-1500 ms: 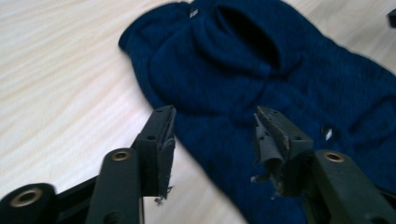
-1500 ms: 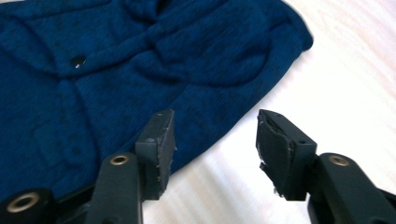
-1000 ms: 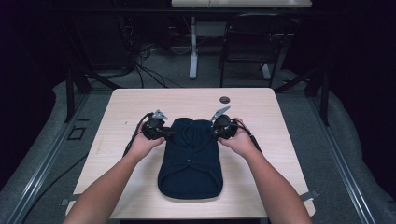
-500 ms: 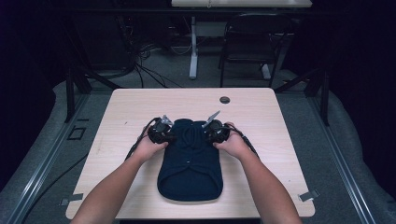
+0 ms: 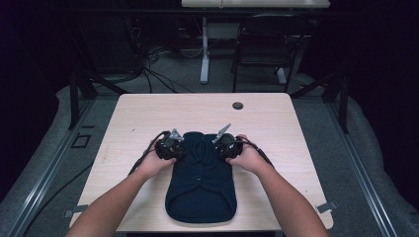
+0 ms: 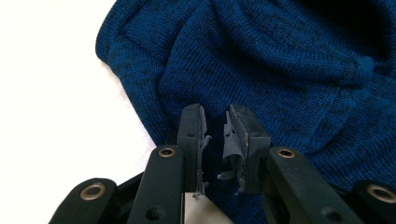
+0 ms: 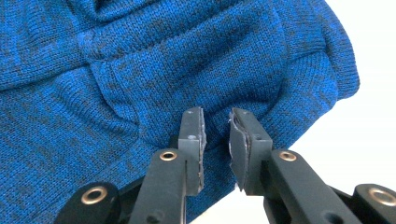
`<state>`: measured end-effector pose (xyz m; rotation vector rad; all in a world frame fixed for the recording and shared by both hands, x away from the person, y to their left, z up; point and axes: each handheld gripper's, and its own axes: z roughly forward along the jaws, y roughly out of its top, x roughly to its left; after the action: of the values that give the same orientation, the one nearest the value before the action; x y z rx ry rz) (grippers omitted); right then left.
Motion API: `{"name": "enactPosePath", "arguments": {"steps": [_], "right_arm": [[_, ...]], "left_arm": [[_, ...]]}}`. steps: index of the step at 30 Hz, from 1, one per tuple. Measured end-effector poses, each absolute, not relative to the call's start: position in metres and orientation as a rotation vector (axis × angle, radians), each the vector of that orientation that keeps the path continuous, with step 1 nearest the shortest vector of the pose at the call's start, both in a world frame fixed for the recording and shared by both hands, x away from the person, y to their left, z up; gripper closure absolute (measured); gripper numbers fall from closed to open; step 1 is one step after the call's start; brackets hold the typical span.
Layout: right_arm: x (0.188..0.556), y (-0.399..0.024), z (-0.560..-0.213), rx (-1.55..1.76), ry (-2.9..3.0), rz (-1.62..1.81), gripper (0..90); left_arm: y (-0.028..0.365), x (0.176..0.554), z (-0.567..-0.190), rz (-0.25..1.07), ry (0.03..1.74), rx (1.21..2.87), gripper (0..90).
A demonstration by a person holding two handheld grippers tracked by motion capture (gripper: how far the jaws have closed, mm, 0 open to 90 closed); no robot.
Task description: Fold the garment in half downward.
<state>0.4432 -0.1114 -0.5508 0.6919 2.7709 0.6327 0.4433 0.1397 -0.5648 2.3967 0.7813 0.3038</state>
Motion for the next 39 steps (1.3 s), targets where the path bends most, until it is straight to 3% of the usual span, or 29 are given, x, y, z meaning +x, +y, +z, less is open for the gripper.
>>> {"name": "enactPosePath", "arguments": {"steps": [7, 18, 28, 39], "right_arm": [[0.446, -0.114, -0.539, 0.692, 2.763, 0.639, 73.3], [0.480, -0.117, -0.514, 0.719, 2.671, 0.613, 68.2], [0.496, -0.102, -0.529, 0.689, 2.693, 0.540, 57.3], [0.503, -0.101, -0.542, 0.739, 2.697, 0.447, 48.8]], "left_arm": [[0.139, 0.450, -0.554, 0.326, 0.767, 2.408, 72.5], [0.133, 0.486, -0.527, 0.413, 0.782, 2.376, 66.2], [0.124, 0.499, -0.544, 0.445, 0.802, 2.421, 56.9], [0.117, 0.502, -0.558, 0.427, 0.807, 2.471, 53.4]]}}
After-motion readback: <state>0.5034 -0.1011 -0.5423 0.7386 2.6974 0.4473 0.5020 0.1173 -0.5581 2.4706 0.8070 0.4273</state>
